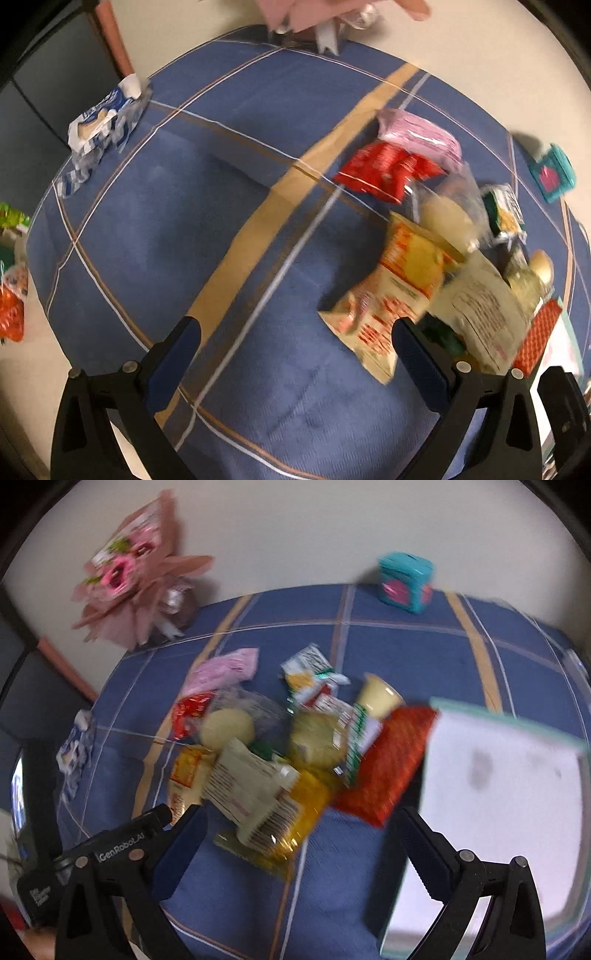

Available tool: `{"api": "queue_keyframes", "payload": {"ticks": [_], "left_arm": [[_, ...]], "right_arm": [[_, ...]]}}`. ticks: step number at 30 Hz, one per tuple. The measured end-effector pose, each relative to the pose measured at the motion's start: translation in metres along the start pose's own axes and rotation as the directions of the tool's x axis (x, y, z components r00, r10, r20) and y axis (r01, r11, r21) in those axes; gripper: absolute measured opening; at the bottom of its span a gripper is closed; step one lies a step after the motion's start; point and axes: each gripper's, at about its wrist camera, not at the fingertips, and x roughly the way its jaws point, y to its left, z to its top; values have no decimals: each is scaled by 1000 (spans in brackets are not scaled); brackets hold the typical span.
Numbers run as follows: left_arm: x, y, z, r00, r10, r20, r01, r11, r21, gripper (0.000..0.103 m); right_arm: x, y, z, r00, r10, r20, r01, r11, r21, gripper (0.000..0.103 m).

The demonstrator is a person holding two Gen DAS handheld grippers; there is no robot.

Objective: Organize snacks
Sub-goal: 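Reach both grippers toward the snack pile, left toward the orange Daliyuan bag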

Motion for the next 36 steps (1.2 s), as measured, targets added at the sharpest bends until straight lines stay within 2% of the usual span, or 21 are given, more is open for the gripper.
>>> {"api": "queue_keyframes", "payload": {"ticks": [2, 7, 12, 15, 19, 21, 29, 32, 34, 36], "left_arm": [[1, 3, 6, 1000, -7, 1, 7, 1000, -6, 103], [8, 8, 17, 1000, -9, -15, 8, 1000, -25, 103], [12, 10, 24, 1000, -15, -22, 14, 999, -41, 103], [13, 9, 26, 999, -43, -27, 42, 998, -39, 103], [15, 6, 27, 998, -54, -33, 54, 998, -23, 103], [16, 2, 27, 997, -72, -37, 72, 997, -12, 103], [21, -17, 28, 987, -147, -57, 148, 989, 17, 103], [24, -24, 27, 982, -177, -69, 179, 983, 28, 103], [25, -29, 27, 982, -179, -67, 182, 982, 40, 100], [28, -36, 28, 982, -178, -66, 182, 982, 55, 91]], "right_arm": [[2, 12, 7, 1000, -4, 18, 5, 998, -70, 101], [22, 34, 13, 998, 21, -66, -33, 982, -186, 99], [42, 52, 9, 992, -17, -125, -22, 952, -304, 97], [54, 64, 5, 988, -45, -145, -12, 930, -368, 95], [66, 67, 3, 985, -73, -155, 8, 921, -389, 93], [68, 66, 3, 986, -81, -148, 17, 920, -390, 89], [67, 55, 8, 988, -60, -144, 5, 935, -355, 74], [65, 51, 10, 988, -50, -148, -2, 944, -329, 72], [64, 48, 11, 988, -49, -150, -1, 949, -314, 72], [63, 44, 11, 988, -49, -150, 2, 954, -301, 71]]}}
